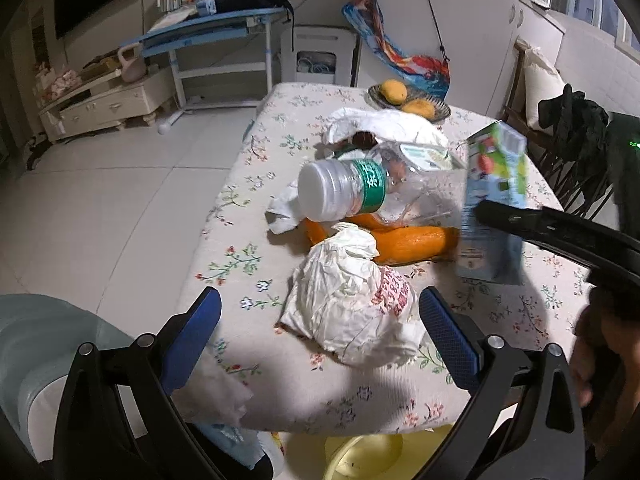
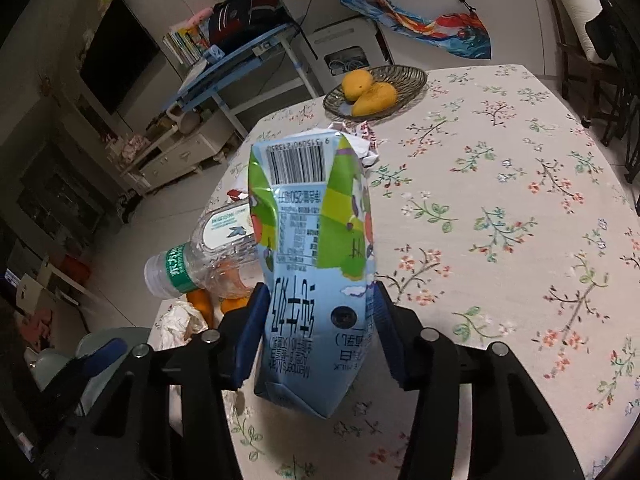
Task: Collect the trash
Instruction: 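Grasp the blue juice carton with the right gripper while the left gripper grasps the crumpled tissue, then carry the juice carton over the yellow basin and open the right gripper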
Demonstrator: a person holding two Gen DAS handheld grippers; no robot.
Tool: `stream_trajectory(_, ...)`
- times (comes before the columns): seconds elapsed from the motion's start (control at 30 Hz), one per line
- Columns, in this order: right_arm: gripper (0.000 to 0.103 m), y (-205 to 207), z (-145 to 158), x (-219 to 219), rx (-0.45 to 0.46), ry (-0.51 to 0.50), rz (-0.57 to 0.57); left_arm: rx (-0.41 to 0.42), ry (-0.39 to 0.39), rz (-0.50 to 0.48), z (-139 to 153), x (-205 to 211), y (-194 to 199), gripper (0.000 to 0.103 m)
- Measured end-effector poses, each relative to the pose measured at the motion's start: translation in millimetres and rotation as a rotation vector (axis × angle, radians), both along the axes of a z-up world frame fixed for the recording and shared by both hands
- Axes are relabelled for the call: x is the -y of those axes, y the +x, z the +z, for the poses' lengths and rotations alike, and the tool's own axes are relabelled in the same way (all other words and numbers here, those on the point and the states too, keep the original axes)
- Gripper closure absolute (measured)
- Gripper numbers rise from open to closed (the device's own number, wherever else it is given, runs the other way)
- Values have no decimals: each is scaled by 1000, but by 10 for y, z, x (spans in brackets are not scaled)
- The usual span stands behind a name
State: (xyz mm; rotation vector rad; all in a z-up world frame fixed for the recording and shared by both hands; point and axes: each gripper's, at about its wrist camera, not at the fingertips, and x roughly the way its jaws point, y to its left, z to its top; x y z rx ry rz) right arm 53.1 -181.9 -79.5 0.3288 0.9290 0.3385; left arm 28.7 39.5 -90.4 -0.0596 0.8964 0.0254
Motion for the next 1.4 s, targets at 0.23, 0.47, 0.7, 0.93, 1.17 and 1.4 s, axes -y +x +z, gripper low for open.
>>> stream_trajectory(0.23,51,-126,49,169,12,59,-9,-41,-43,-40,-154,29,135,66)
stream_trajectory(0.47,51,-244,139,217,33,100,-10,32,-75,-56,-23,-44,-54,78)
stream_trajectory(0.7,51,-371,193,223,50,113,-11,64,-144,-46,86,-199,-229,78)
stream_trajectory(0.93,51,-552,196,208,53,128,-2,107,-164,-27,172,-338,-479,78)
stream_trajectory(1.17,51,-1038,192,-32,45,89,68,119,-150,-17,196,-361,-629,78)
stream_trajectory(1.4,51,-1582,-136,-271,-70,31,140,131,-151,-34,226,-322,-746,78)
